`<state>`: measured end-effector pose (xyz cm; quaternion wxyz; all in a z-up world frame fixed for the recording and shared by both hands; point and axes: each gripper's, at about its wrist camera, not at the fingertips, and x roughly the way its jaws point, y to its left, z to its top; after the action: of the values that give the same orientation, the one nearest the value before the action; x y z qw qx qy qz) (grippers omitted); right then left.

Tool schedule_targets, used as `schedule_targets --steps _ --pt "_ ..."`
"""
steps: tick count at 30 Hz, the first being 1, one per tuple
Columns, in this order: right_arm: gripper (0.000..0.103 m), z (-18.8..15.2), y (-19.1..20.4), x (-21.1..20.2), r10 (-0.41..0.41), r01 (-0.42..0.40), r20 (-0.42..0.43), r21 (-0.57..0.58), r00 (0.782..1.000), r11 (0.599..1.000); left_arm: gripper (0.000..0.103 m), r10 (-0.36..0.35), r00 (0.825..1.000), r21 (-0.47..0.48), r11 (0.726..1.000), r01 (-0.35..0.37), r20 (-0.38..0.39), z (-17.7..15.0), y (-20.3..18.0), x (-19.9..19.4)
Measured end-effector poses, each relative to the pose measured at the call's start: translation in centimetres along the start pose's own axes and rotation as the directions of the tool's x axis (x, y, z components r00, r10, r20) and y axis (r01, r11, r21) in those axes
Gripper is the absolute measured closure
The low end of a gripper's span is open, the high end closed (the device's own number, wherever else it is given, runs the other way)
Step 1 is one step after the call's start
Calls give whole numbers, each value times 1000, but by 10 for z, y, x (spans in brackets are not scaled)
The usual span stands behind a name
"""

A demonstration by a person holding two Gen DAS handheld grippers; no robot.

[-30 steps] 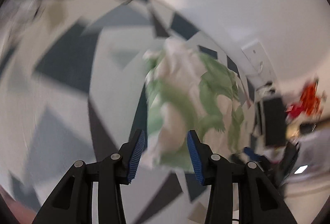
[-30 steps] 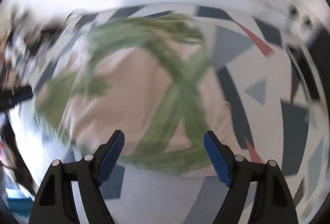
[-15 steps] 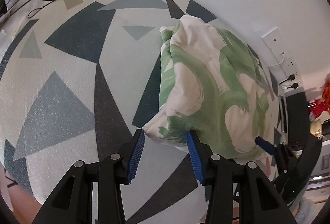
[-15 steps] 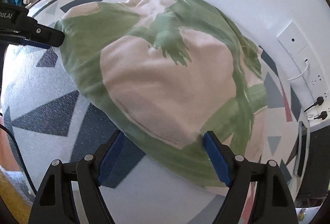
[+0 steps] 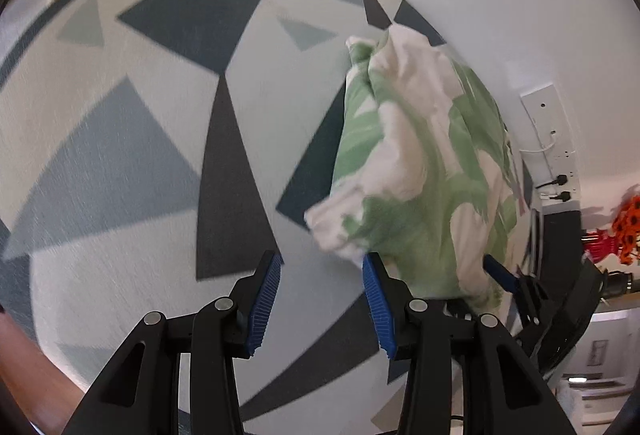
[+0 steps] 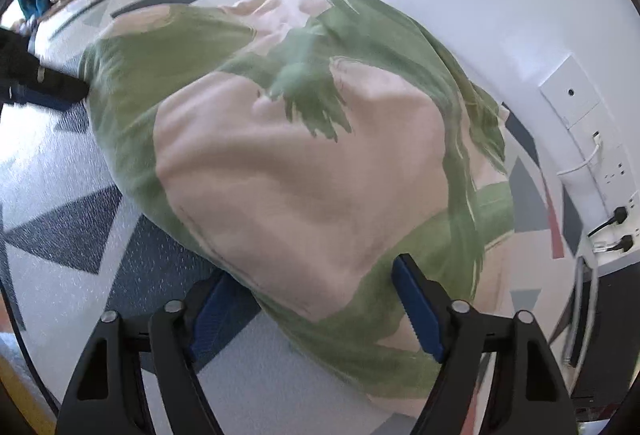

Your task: Fold clothes

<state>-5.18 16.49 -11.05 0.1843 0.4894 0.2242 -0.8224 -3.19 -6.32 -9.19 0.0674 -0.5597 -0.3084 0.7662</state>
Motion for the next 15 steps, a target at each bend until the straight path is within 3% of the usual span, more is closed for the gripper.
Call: schedule_targets --steps 6,10,15 --pt "56 7 -26 -6 126 -130 33 155 991 979 61 -122 992 -48 992 121 -23 -12 3 7" --pt "63 5 -41 -12 213 -218 48 247 976 944 61 -193 981 -145 972 187 -24 -8 1 28" --pt "67 -9 -41 -22 243 -249 56 256 969 934 61 -248 969 -238 942 238 -13 -2 0 49"
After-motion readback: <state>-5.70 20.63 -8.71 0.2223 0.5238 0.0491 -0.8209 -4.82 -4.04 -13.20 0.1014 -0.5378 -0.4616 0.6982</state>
